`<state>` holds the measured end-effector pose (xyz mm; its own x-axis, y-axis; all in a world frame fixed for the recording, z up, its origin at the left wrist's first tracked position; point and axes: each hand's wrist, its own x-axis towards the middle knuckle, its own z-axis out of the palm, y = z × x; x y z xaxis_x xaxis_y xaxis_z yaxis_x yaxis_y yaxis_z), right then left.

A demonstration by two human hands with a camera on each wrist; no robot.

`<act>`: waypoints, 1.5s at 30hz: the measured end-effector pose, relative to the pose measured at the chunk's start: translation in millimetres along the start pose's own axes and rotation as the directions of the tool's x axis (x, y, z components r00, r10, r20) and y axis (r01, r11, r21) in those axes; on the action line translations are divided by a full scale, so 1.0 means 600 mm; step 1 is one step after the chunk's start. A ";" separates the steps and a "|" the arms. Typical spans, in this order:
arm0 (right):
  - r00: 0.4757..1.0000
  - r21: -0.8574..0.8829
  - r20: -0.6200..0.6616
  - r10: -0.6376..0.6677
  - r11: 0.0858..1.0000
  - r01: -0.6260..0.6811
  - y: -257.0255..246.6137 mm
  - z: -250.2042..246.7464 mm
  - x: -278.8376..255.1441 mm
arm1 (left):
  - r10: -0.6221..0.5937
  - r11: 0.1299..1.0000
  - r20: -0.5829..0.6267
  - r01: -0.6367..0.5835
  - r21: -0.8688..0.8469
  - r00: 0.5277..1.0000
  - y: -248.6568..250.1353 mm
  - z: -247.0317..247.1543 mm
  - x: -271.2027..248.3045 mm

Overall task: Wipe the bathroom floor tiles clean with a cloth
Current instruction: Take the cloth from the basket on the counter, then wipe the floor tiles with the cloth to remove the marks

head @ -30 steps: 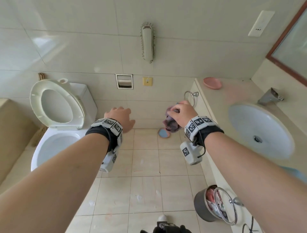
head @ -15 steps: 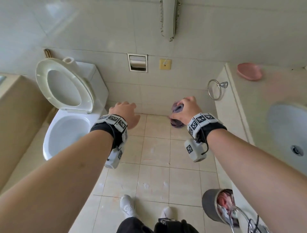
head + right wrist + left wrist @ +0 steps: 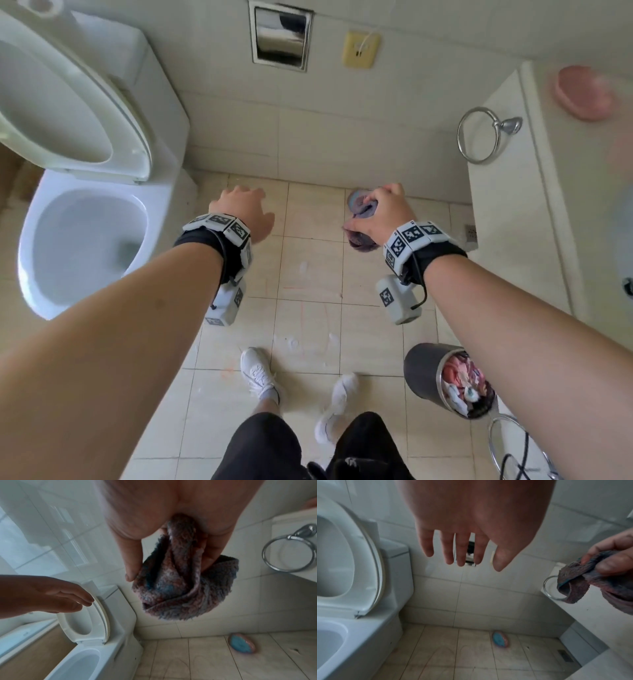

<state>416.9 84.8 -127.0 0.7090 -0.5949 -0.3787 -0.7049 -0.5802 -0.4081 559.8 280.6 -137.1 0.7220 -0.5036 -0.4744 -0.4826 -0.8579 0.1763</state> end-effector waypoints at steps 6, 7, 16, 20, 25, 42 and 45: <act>0.993 -0.029 0.114 0.010 1.000 -0.007 0.064 0.166 0.086 | -0.104 0.983 0.087 0.115 -0.140 0.991 -0.049 0.189 0.082; 0.990 -0.038 0.140 0.015 0.999 -0.010 0.082 0.198 0.097 | -0.126 0.978 0.109 0.142 -0.152 0.986 -0.054 0.230 0.089; 0.946 -0.109 0.312 0.092 0.992 -0.060 0.283 0.471 0.217 | -0.198 0.959 0.197 0.231 -0.164 0.960 -0.081 0.571 0.209; 0.935 -0.111 0.328 0.133 0.989 -0.101 0.350 0.594 0.277 | -0.183 0.971 0.229 0.213 -0.111 0.956 -0.087 0.695 0.271; 0.934 -0.104 0.330 0.140 0.988 -0.112 0.407 0.720 0.342 | -0.186 0.975 0.279 0.212 -0.066 0.942 -0.091 0.822 0.350; 0.972 -0.076 0.235 -0.009 0.997 0.027 0.473 0.970 0.561 | -0.137 0.981 0.225 0.164 -0.104 0.965 -0.123 1.057 0.597; 0.974 -0.074 0.227 -0.020 0.997 0.038 0.481 0.996 0.572 | -0.140 0.979 0.249 0.171 -0.108 0.958 -0.126 1.078 0.617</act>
<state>470.9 45.5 -871.0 0.7098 -0.4409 -0.5494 -0.6772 -0.6417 -0.3599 542.9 224.7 -884.0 0.6363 -0.3371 -0.6939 -0.2956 -0.9374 0.1844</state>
